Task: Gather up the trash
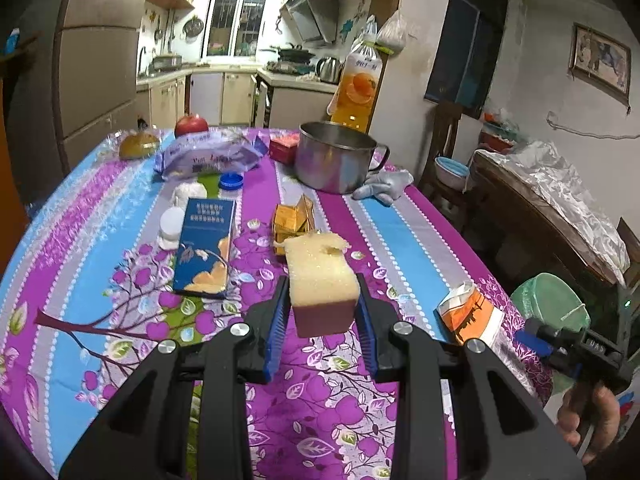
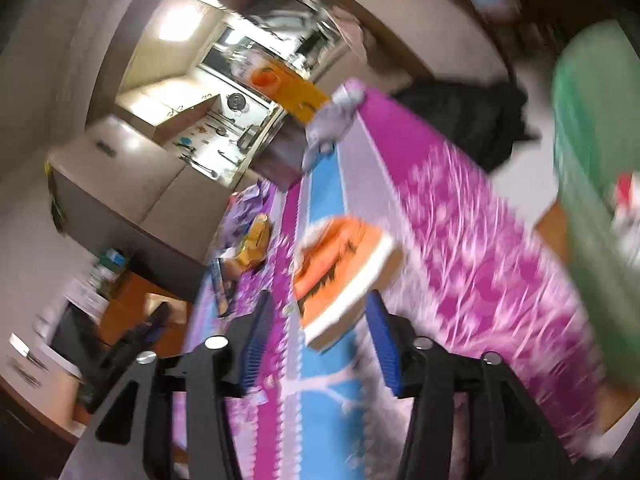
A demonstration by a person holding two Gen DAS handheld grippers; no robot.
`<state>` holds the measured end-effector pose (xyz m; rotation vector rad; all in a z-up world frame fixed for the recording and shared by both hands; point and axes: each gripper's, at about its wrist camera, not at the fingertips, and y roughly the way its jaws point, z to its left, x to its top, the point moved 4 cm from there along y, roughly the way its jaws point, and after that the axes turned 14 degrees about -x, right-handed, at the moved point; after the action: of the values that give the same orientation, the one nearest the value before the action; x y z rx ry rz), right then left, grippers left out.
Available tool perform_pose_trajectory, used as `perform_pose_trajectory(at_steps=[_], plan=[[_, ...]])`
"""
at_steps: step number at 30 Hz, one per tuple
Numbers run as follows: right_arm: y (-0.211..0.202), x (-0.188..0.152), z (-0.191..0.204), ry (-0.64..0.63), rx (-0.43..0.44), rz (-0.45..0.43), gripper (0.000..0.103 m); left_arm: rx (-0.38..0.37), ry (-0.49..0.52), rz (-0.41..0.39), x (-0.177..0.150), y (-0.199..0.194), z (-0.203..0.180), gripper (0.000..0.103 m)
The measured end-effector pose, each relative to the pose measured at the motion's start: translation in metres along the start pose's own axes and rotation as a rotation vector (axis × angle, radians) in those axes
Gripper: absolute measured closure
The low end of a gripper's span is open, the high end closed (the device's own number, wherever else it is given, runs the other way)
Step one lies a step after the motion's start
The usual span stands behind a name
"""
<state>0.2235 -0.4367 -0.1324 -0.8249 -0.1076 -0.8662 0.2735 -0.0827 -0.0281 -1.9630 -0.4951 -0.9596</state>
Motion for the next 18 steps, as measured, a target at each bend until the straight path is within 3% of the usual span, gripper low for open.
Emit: perform_pose_trajectory(at_steps=[2, 4, 6, 9, 10, 12, 14, 18], plan=[[0.011, -0.006, 0.001, 0.025, 0.014, 0.031, 0.065, -0.006, 0.007, 0.005, -0.002, 0.003, -0.003, 0.073], [0.014, -0.011, 0.01, -0.029, -0.026, 0.024, 0.067, -0.012, 0.013, 0.006, -0.004, 0.002, -0.007, 0.073], [0.015, -0.014, 0.022, -0.111, -0.107, -0.005, 0.069, -0.011, 0.015, 0.005, -0.004, 0.002, -0.009, 0.073], [-0.002, -0.007, 0.036, -0.279, -0.314, -0.141, 0.072, -0.004, 0.01, 0.004, -0.004, 0.001, -0.005, 0.073], [-0.003, -0.003, 0.041, -0.335, -0.34, -0.152, 0.072, -0.003, 0.01, 0.006, -0.004, 0.002, -0.004, 0.073], [0.002, 0.009, 0.046, -0.417, -0.335, -0.094, 0.058, -0.006, 0.014, 0.014, -0.004, 0.003, -0.003, 0.073], [0.017, 0.029, 0.05, -0.5, -0.352, -0.025, 0.033, -0.021, 0.011, 0.02, -0.005, 0.005, -0.004, 0.073], [0.058, 0.06, 0.052, -0.665, -0.368, 0.15, 0.025, -0.053, 0.01, 0.027, -0.005, 0.008, -0.006, 0.073]])
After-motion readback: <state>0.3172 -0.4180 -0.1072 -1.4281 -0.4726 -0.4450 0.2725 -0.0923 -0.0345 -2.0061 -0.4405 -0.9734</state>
